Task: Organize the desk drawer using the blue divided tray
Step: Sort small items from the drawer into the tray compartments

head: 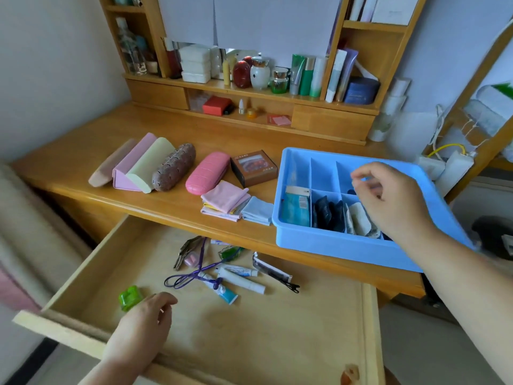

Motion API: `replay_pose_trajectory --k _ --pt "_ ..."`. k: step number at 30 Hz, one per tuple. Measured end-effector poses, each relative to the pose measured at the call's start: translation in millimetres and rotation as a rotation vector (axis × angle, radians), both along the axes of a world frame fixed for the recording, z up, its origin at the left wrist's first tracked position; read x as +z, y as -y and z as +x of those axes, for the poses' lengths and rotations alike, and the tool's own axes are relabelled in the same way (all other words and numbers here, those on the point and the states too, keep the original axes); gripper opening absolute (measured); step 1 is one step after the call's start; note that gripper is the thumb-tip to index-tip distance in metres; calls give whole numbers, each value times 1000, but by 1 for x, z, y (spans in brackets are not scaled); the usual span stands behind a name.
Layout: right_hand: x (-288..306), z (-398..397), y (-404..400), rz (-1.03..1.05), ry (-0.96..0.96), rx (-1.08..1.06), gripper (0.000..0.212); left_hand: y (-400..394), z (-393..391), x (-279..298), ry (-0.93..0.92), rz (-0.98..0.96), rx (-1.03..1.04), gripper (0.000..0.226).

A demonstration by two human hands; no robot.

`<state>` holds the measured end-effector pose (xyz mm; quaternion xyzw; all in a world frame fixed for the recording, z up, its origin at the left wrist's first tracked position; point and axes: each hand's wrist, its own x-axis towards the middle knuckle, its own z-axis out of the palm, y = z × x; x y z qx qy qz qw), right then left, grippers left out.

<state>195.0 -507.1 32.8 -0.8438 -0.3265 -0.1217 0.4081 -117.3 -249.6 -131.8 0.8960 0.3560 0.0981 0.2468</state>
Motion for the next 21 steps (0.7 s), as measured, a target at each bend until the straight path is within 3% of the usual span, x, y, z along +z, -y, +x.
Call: replay_pose_trajectory --k 3,6,9,12,14,16,18,21 --pt "-18 -63 -9 -35 129 242 7 -19 -5 2 39 -17 90 18" --pt "-61 -111 -16 -177 54 368 9 -60 -19 2 -24 25 192 22" --pt "-118 -140 -21 -464 -147 472 17 -91 -32 1 -227 -9 213 26" --pt "-176 -154 -19 -669 -202 562 36 -102 -29 -2 -499 -66 127 21" --pt "-199 -160 -19 -725 -227 569 39 -102 -22 -2 -624 -53 52 9" --pt "-206 -165 -18 -773 -190 584 34 -95 -13 -5 -713 -25 -6 23" --pt "-203 -167 -16 -720 -200 558 42 -84 -3 -10 -741 22 -42 29" --pt "-198 -173 -14 -647 -175 494 55 -67 12 -17 -800 109 -75 19"
